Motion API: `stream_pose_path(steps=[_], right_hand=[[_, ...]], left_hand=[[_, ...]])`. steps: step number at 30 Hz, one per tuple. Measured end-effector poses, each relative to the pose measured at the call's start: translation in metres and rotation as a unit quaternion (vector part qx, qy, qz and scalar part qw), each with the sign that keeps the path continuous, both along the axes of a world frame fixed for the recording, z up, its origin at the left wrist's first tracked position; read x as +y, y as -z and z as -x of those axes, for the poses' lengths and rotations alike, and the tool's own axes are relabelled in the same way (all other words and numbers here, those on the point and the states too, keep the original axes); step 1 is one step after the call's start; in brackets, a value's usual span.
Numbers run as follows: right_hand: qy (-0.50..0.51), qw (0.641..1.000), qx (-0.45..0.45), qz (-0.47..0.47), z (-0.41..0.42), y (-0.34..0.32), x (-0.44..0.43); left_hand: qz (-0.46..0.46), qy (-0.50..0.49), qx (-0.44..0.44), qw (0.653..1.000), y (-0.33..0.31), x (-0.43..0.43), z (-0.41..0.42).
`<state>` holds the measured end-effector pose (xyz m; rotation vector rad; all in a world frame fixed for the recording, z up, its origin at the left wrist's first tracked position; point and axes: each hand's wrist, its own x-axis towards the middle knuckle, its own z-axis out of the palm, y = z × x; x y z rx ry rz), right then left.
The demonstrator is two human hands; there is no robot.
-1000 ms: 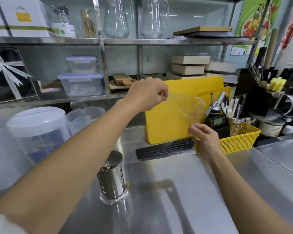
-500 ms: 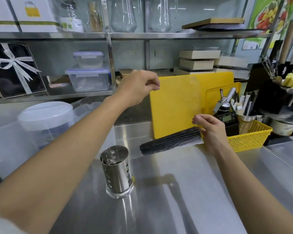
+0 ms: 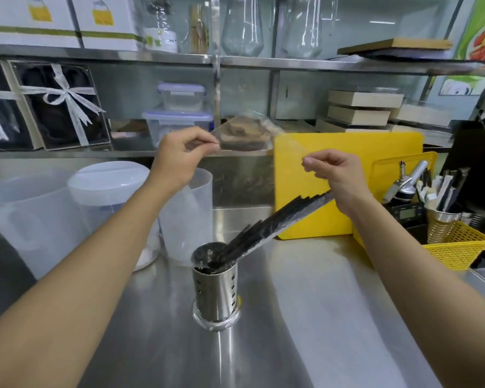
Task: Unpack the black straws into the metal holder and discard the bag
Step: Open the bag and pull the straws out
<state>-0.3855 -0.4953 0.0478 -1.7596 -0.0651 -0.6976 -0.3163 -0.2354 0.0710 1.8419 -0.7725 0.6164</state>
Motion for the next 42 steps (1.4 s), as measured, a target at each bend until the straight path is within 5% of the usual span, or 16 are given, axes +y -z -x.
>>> stream_pose_path(steps=[14, 24, 34, 42], right_hand=[[-0.061, 0.983, 0.031, 0.169, -0.029, -0.06, 0.063], [-0.075, 0.982, 0.096, 0.147, -0.021, -0.042, 0.043], [-0.06, 0.993, -0.03, 0.093, -0.021, -0.061, 0.072], [-0.075, 0.993, -0.032, 0.081, -0.026, -0.053, 0.08]], left_hand=[[0.181, -0.019, 0.103, 0.978, 0.031, 0.078, -0.014], [0.244, -0.04, 0.166, 0.954, 0.058, 0.093, -0.016], [0.306, -0.029, 0.184, 0.934, 0.059, 0.11, -0.018], [0.335, -0.033, 0.206, 0.919, 0.07, 0.123, -0.017]])
